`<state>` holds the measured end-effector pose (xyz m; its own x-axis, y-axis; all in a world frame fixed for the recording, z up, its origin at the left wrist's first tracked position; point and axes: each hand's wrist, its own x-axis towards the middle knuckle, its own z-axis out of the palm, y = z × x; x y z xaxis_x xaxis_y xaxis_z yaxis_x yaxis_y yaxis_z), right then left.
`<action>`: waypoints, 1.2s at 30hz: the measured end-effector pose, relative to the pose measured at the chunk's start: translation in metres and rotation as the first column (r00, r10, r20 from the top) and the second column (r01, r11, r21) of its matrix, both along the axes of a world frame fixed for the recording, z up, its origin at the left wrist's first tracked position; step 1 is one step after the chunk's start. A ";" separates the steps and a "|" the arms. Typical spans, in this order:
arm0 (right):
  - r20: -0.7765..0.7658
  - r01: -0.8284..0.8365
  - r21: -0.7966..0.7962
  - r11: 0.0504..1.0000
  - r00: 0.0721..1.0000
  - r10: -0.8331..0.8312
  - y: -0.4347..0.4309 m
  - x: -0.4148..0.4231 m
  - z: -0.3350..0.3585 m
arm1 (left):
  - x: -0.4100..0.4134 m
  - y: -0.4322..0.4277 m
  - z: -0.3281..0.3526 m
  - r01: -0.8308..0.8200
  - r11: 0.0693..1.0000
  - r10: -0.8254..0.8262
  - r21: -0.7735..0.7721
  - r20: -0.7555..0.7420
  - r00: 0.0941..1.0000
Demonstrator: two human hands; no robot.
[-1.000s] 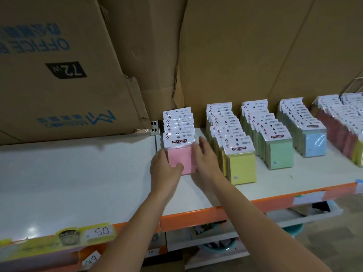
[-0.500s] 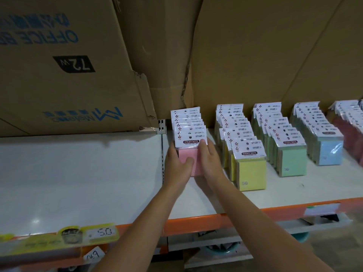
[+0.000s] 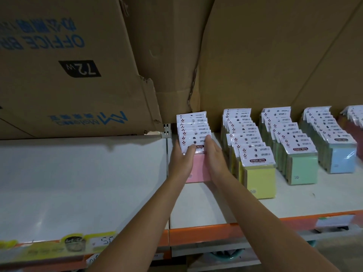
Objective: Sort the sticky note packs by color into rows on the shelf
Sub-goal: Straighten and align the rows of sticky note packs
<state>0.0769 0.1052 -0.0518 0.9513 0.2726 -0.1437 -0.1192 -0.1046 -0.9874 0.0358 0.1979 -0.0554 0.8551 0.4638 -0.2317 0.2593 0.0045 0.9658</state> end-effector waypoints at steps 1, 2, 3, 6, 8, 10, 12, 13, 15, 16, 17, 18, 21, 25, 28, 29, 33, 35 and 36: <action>-0.008 -0.007 0.018 1.000 1.000 0.007 -0.001 0.001 0.000 | 0.002 0.003 0.001 0.004 1.000 -0.004 -0.004 -0.006 1.000; -0.014 -0.005 0.032 0.999 1.000 0.006 -0.001 0.004 0.002 | 0.004 0.007 0.003 0.004 1.000 -0.004 -0.012 -0.013 1.000; -0.022 0.007 0.042 0.999 1.000 -0.006 0.000 0.008 0.004 | 0.008 0.011 0.005 -0.002 1.000 0.002 -0.026 -0.023 1.000; -0.058 0.045 0.051 0.998 0.997 -0.042 0.008 0.026 0.013 | 0.024 0.022 0.014 -0.007 0.996 0.006 -0.087 -0.008 1.000; -0.077 0.010 0.051 0.999 0.997 -0.006 0.012 0.035 0.015 | 0.033 0.024 0.018 0.006 0.996 -0.005 -0.090 0.013 1.000; -0.087 -0.028 0.064 0.998 0.996 0.034 0.013 0.039 0.013 | 0.037 0.025 0.018 0.025 0.995 -0.022 -0.099 0.031 0.999; -0.113 -0.053 0.079 0.995 0.992 0.062 0.011 0.041 0.010 | 0.037 0.026 0.016 0.046 0.990 -0.041 -0.137 0.036 0.998; -0.119 -0.062 0.083 0.995 0.990 0.072 0.011 0.043 0.009 | 0.037 0.027 0.017 0.046 0.988 -0.042 -0.149 0.028 0.999; -0.126 -0.046 0.101 0.994 0.990 0.059 0.012 0.048 0.013 | 0.040 0.030 0.022 0.016 0.983 -0.016 -0.181 0.003 1.000; -0.139 -0.023 0.117 0.993 0.990 0.039 0.014 0.050 0.016 | 0.043 0.031 0.025 -0.001 0.980 0.000 -0.198 -0.005 1.000; -0.149 -0.005 0.119 0.993 0.989 0.022 0.016 0.051 0.018 | 0.044 0.030 0.026 -0.011 0.978 0.010 -0.208 -0.008 1.000; -0.150 0.001 0.108 0.994 0.989 0.015 0.017 0.050 0.019 | 0.045 0.030 0.026 -0.017 0.978 0.017 -0.206 -0.004 1.000; -0.114 -0.003 0.119 0.993 0.993 0.017 0.017 0.046 0.017 | 0.040 0.027 0.018 -0.040 0.983 0.045 -0.181 0.025 0.999; -0.048 -0.005 0.164 0.986 0.999 0.013 0.014 0.044 0.013 | 0.036 0.027 0.011 -0.055 0.987 0.061 -0.151 0.032 0.998; -0.036 -0.009 0.178 0.984 0.999 0.016 0.014 0.045 0.011 | 0.034 0.026 0.010 -0.062 0.991 0.069 -0.115 0.058 0.996; -0.041 -0.008 0.179 0.984 0.999 0.016 0.014 0.046 0.010 | 0.034 0.026 0.010 -0.061 0.992 0.069 -0.109 0.069 0.995; -0.063 -0.004 0.178 0.984 0.998 0.015 0.015 0.047 0.011 | 0.035 0.027 0.010 -0.061 0.994 0.067 -0.091 0.071 0.995; -0.060 0.020 0.153 0.988 0.998 -0.010 0.016 0.047 0.012 | 0.036 0.027 0.010 -0.109 0.993 0.113 -0.054 0.090 0.989; -0.070 0.034 0.130 0.991 0.997 -0.025 0.016 0.047 0.013 | 0.037 0.027 0.011 -0.154 0.987 0.157 -0.034 0.096 0.983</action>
<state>0.1240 0.1214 -0.0384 0.9484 0.2654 -0.1737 -0.1880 0.0293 -0.9817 0.0724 0.2246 -0.0446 0.7922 0.5878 -0.1641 0.1573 0.0631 0.9855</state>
